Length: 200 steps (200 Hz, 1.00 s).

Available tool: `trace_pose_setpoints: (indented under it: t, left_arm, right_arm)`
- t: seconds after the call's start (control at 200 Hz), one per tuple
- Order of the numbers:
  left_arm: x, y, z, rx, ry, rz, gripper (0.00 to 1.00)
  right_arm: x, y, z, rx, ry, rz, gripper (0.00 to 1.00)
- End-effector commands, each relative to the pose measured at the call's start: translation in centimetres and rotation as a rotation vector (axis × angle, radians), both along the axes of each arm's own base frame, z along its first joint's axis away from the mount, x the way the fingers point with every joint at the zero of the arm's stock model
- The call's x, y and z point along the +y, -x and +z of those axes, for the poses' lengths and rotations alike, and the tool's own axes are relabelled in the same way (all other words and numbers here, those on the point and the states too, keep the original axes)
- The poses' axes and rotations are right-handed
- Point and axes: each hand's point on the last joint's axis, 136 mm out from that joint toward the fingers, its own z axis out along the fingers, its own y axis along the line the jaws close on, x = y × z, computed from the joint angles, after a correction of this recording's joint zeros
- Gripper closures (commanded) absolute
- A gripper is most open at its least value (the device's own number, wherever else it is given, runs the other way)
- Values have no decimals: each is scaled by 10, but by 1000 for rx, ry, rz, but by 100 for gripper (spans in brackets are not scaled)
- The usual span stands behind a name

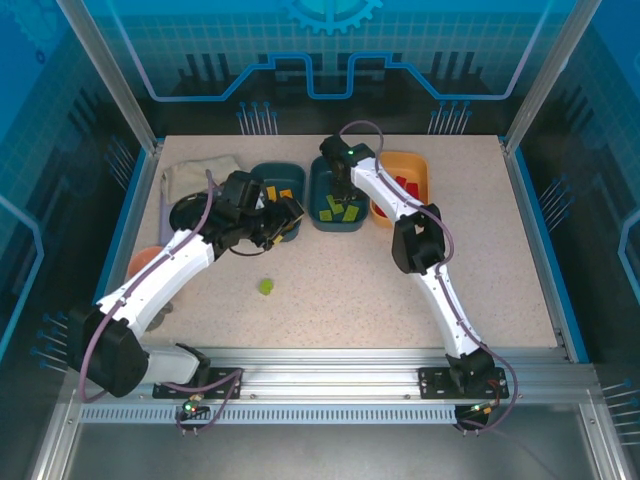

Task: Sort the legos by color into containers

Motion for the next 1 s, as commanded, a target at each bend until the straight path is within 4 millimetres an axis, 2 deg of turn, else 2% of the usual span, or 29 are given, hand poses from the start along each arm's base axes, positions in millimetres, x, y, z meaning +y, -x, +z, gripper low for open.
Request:
trace_pose_setpoints:
  t: [0.0, 0.06, 0.14, 0.305, 0.385, 0.455, 0.49, 0.525, 0.53, 0.595, 0.73, 0.845, 0.995]
  left_arm:
    - [-1, -1, 10, -23, 13, -29, 31]
    - [1, 1, 9, -20, 13, -25, 31]
    - [4, 3, 10, -23, 13, -17, 31]
    - [11, 10, 16, -32, -2, -1, 31]
    - [21, 17, 19, -34, -26, 22, 31]
    - [33, 26, 20, -25, -63, 55, 30]
    - [41, 34, 19, -13, -91, 75, 30]
    - [50, 42, 20, -7, -114, 101, 31]
    - [52, 43, 19, -4, -119, 105, 31]
    - [69, 60, 20, -2, -158, 147, 31]
    - [105, 102, 15, 21, -218, 241, 30]
    - [129, 140, 4, 55, -239, 307, 30]
    - [150, 183, -15, 109, -242, 357, 30]
  right_arm:
    - [4, -4, 2, 3, -35, -3, 50]
    - [8, -4, 6, -5, -46, 4, 44]
    - [17, -5, 20, -38, -64, 31, 42]
    - [43, -4, 77, -158, -100, 118, 43]
    - [56, 5, 104, -204, -115, 161, 43]
    - [73, 20, 120, -226, -133, 218, 43]
    - [84, 30, 128, -236, -148, 259, 43]
    - [95, 42, 125, -230, -153, 306, 42]
    - [96, 43, 131, -239, -159, 312, 42]
    - [122, 72, 138, -253, -184, 424, 38]
    - [175, 148, 128, -234, -265, 687, 31]
    - [202, 210, 104, -137, -350, 839, 25]
    - [221, 272, 69, -19, -346, 991, 18]
